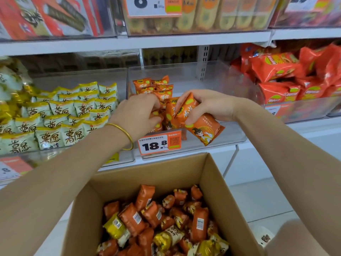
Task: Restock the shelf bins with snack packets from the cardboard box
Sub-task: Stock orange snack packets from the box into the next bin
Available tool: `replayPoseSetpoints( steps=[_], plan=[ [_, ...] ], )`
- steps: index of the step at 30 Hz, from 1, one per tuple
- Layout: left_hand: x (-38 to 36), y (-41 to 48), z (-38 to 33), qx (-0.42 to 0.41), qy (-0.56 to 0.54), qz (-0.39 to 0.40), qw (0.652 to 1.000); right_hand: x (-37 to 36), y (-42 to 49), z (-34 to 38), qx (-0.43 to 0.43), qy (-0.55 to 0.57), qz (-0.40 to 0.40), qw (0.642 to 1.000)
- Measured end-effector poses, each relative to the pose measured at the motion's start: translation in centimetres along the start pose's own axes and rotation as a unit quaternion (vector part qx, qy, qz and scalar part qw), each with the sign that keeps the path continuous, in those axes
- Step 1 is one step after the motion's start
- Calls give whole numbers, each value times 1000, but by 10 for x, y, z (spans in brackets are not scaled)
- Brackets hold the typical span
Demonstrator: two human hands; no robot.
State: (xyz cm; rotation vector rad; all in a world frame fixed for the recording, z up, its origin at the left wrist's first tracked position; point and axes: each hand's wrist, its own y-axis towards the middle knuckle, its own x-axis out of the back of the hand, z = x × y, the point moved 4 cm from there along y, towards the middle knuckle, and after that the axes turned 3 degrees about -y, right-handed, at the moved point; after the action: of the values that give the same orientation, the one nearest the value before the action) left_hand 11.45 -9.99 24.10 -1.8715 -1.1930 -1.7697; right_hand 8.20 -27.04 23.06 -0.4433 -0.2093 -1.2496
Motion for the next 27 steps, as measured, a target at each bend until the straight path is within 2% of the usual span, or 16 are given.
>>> replayPoseSetpoints(
  steps=[3,6,9,11,14,16,21,27],
  plan=[
    [-4,13,-10,4,-141,24,990,-8,-3,-3,-9,-13,30,999],
    [-11,22,-21,-8,-160,42,986,-6,-6,-7,-11,20,15,1000],
    [-13,23,-25,-34,-128,48,990,12,-11,-15,10,124,-75,989],
    [-16,24,-25,-49,-100,63,992,29,-16,-20,37,210,-161,964],
    [-23,28,-23,-43,-65,97,992,43,-21,-20,83,288,-240,923],
    [-26,31,-24,-29,-33,114,992,45,-18,-18,104,282,-277,913],
    [-32,28,-25,-30,34,136,990,35,0,-25,75,154,-314,934],
    [-34,27,-26,-45,99,191,976,26,14,-41,35,134,-328,934]
  ],
)
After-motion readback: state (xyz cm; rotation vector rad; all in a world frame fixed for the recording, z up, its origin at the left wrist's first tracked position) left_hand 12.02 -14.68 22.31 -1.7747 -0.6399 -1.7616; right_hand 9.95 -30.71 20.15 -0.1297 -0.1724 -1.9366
